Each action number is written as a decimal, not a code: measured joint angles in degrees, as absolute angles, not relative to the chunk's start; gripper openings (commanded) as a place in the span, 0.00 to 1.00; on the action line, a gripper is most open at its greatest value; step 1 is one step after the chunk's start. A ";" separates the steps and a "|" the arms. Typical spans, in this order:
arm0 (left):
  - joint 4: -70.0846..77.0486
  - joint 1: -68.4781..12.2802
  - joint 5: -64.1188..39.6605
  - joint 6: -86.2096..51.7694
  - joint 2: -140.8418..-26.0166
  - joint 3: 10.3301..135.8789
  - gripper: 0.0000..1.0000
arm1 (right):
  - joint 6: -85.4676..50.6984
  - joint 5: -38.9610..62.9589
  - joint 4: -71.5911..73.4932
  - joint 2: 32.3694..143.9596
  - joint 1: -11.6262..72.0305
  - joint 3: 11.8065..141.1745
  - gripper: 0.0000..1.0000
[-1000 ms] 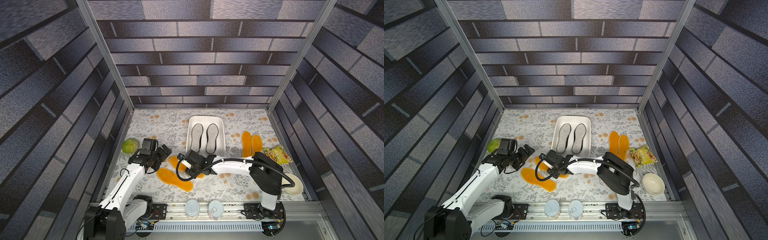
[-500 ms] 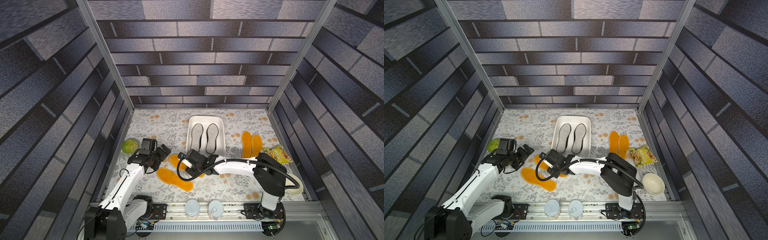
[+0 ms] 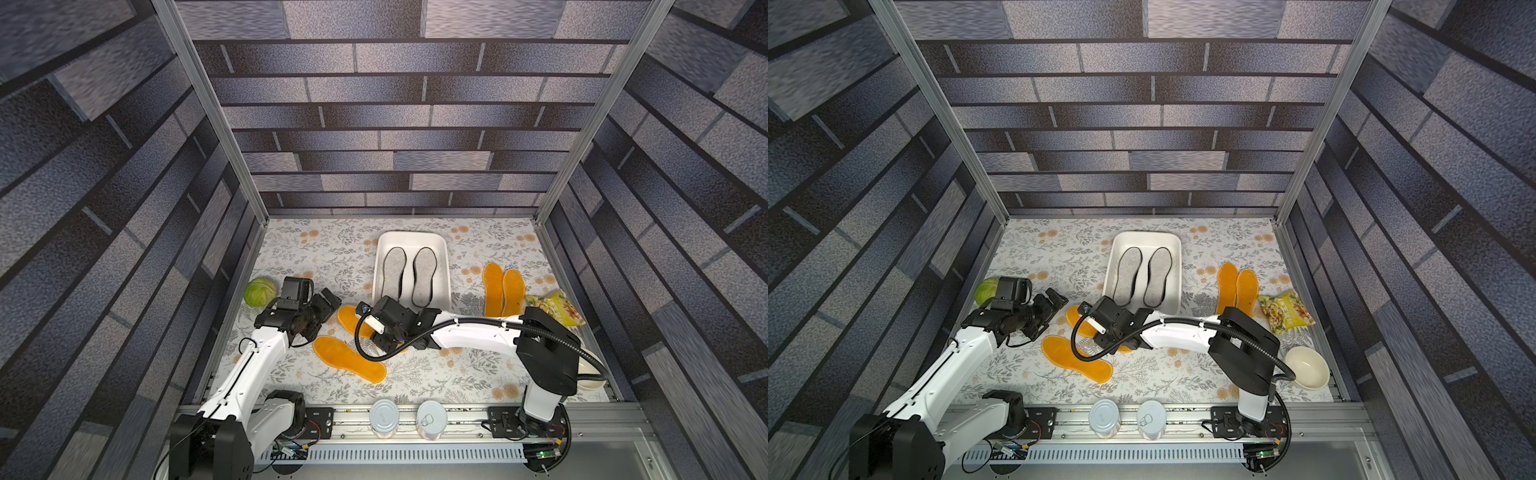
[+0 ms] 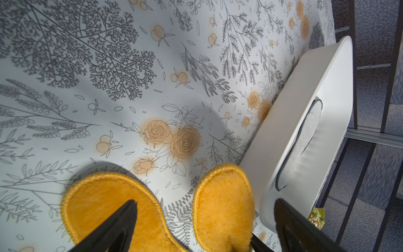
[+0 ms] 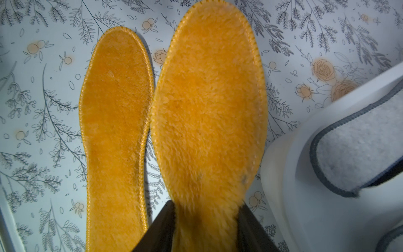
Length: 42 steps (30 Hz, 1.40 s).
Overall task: Put the insoles into the storage box
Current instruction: Pick up the insole from the center of the board.
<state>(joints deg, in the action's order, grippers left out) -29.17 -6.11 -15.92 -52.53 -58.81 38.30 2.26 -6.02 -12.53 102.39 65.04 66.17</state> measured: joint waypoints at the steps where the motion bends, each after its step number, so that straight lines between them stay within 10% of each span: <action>1: -29.17 -6.00 -15.92 -52.53 -58.76 38.30 1.00 | 2.26 -6.00 -12.56 102.21 65.04 66.17 0.46; 42: -30.83 -0.27 -18.24 -51.40 -54.57 40.62 1.00 | 1.80 -12.88 -17.17 96.66 65.04 72.73 0.46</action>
